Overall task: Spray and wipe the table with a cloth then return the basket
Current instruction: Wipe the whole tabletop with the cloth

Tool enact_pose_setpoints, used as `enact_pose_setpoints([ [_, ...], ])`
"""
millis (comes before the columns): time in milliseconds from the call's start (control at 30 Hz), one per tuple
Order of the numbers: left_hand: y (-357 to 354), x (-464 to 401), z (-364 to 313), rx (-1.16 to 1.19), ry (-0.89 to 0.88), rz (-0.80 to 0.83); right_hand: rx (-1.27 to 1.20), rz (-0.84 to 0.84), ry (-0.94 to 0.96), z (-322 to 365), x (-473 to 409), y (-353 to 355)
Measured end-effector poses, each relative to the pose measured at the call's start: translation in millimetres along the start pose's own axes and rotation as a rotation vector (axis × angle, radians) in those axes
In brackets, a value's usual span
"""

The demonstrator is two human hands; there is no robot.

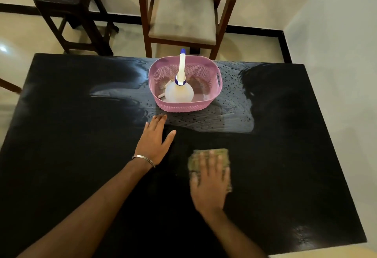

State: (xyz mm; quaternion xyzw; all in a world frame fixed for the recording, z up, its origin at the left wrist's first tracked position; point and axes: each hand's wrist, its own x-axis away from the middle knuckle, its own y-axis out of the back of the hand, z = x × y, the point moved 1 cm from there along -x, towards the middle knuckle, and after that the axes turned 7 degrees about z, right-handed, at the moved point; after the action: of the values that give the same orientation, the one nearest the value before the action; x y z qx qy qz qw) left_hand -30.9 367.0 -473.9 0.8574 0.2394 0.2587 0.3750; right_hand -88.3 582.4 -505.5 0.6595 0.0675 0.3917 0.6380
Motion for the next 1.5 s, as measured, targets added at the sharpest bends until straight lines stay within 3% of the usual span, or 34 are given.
enact_pose_setpoints([
  [100,4.3,0.0,6.4,-0.019,0.009,0.019,0.025,0.269,0.392,72.3,27.6,-11.3],
  [200,9.6,0.1,14.2,-0.026,0.022,0.025,0.019,0.282,0.542,60.2,23.7,-5.0],
  [267,14.5,0.2,21.1,-0.032,0.008,0.016,0.021,0.172,0.435,19.4,5.9,-0.9],
  [367,20.6,3.6,34.5,-0.042,0.005,0.0,0.021,-0.022,0.059,-62.2,-34.1,21.8],
  [467,27.7,7.8,47.9,-0.038,0.018,-0.008,-0.038,-0.075,-0.233,-122.3,-69.7,51.4],
  [600,41.8,12.3,72.1,-0.03,0.044,-0.028,-0.156,-0.104,-0.451,-87.6,-92.6,54.5],
  [800,62.6,25.8,103.8,0.02,0.09,-0.076,-0.052,-0.094,-0.063,77.8,-75.8,24.6],
  [967,78.7,37.0,126.6,0.048,0.129,-0.096,0.036,0.125,0.435,214.6,-30.8,-7.9],
  [1100,96.3,45.3,137.6,0.043,0.155,-0.114,0.14,0.196,0.72,249.2,-20.9,-17.2],
  [1233,99.9,44.5,139.3,0.021,0.152,-0.118,0.092,0.106,0.661,207.0,-44.6,-10.4],
  [1500,68.4,28.9,103.9,0.04,0.082,-0.102,0.054,-0.041,0.059,-16.2,-95.8,43.7],
])
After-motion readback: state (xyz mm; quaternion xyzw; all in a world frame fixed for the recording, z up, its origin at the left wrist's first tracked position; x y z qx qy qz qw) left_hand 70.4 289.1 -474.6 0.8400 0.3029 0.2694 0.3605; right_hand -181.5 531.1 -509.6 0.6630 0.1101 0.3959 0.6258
